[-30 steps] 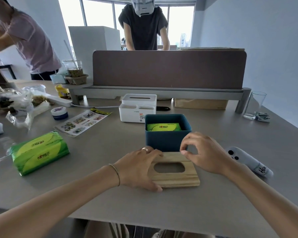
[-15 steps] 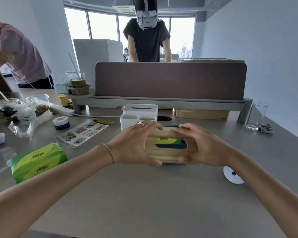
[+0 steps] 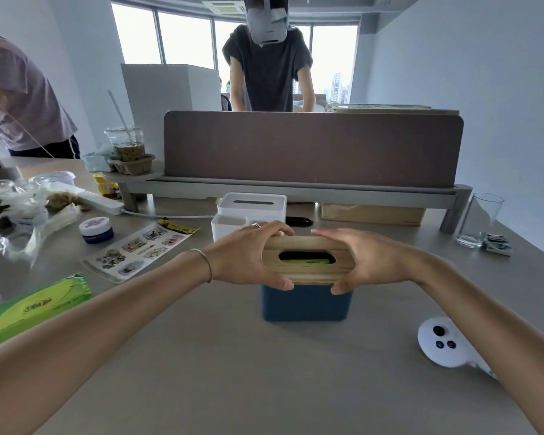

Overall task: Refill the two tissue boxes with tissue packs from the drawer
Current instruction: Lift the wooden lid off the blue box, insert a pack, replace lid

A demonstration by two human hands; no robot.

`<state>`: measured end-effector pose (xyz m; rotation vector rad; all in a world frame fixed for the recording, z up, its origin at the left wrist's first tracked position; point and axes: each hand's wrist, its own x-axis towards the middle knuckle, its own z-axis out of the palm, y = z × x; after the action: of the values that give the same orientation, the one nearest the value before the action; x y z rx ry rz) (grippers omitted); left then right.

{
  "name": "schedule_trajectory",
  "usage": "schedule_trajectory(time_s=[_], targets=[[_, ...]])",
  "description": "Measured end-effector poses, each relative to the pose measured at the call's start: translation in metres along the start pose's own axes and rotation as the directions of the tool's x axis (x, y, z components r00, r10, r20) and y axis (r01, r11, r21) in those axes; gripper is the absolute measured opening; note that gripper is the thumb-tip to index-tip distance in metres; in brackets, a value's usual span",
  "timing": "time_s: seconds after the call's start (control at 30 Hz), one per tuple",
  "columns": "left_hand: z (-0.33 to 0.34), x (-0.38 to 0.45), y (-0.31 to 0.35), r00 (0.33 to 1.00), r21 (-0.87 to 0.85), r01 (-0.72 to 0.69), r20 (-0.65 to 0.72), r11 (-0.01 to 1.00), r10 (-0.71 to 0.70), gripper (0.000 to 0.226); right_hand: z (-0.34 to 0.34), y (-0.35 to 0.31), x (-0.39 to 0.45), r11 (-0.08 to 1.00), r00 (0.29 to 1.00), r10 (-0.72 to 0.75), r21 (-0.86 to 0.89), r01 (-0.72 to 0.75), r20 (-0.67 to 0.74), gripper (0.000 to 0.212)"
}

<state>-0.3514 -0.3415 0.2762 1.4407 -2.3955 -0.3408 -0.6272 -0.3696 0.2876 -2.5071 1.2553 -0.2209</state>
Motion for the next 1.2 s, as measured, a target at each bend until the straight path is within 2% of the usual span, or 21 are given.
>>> schedule_trajectory(time_s=[0.4, 0.8, 1.03, 1.2], targets=[[0.012, 0.013, -0.012, 0.998, 0.043, 0.016, 0.061, 0.999, -0.019, 0.101, 0.005, 0.017, 0.015, 1.000, 0.999, 0.003, 0.011, -0.003, 0.034, 0.115], [0.011, 0.017, -0.021, 0.998, 0.049, 0.029, 0.060, 0.998, -0.032, 0.101, 0.006, 0.019, 0.024, 1.000, 0.999, 0.001, 0.029, -0.002, 0.036, 0.115], [0.012, 0.021, -0.025, 0.997, 0.008, 0.038, 0.065, 0.999, -0.038, 0.103, 0.005, 0.021, 0.026, 0.998, 0.999, -0.008, 0.057, 0.005, 0.044, 0.114], [0.015, 0.024, -0.030, 0.997, -0.043, 0.040, 0.064, 0.998, -0.037, 0.094, 0.010, 0.022, 0.024, 0.995, 1.000, -0.018, 0.097, 0.018, 0.002, 0.107]])
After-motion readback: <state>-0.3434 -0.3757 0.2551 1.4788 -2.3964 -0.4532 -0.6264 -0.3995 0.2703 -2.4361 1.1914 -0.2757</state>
